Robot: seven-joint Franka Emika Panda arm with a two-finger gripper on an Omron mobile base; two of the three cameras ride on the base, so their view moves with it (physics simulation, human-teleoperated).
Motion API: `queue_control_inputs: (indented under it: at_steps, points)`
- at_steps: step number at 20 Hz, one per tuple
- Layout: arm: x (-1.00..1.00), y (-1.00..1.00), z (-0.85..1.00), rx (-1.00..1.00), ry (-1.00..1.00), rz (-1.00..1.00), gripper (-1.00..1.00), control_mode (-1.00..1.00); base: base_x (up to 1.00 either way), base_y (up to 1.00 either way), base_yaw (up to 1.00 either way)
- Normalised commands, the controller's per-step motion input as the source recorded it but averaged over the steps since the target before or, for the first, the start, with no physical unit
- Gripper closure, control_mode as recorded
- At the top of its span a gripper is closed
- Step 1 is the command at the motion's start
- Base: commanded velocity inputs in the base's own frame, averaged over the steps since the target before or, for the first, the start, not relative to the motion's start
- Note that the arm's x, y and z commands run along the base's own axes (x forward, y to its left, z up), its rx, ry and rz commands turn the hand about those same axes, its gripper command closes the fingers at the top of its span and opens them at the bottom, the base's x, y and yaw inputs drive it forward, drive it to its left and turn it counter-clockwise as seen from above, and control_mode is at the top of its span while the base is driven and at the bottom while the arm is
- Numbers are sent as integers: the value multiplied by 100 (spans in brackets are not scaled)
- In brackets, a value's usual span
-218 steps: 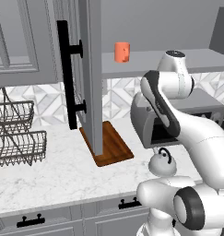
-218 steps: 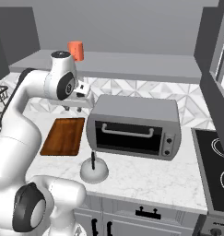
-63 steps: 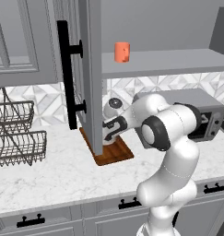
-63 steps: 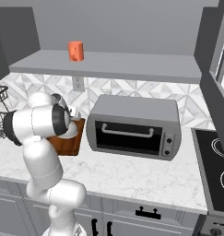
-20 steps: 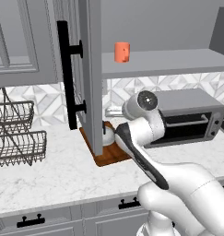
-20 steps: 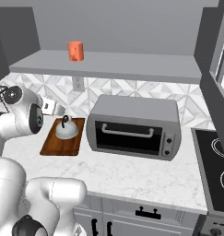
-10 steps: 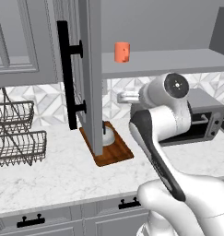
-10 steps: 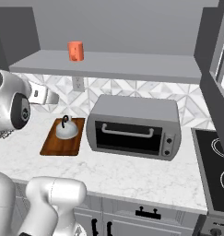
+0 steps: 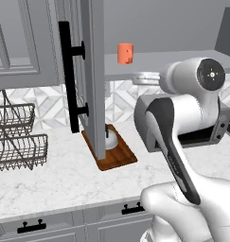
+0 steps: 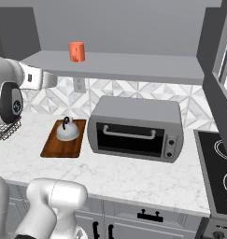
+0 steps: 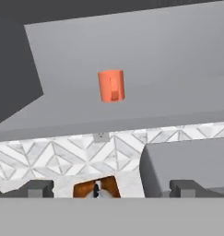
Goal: Pick the kettle from the counter and place it on the tray. Then pick the mug from the cabinet and place it on the tray. Then close the cabinet doors.
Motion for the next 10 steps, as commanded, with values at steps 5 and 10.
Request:
queue_control_inputs:
  at_steps: [5, 10]
  points:
    - [-8, -13, 35, 0, -23, 0, -100, -100, 0, 0, 0]
    - [-2, -1, 46, 0, 0, 0, -100, -100, 0, 0, 0]
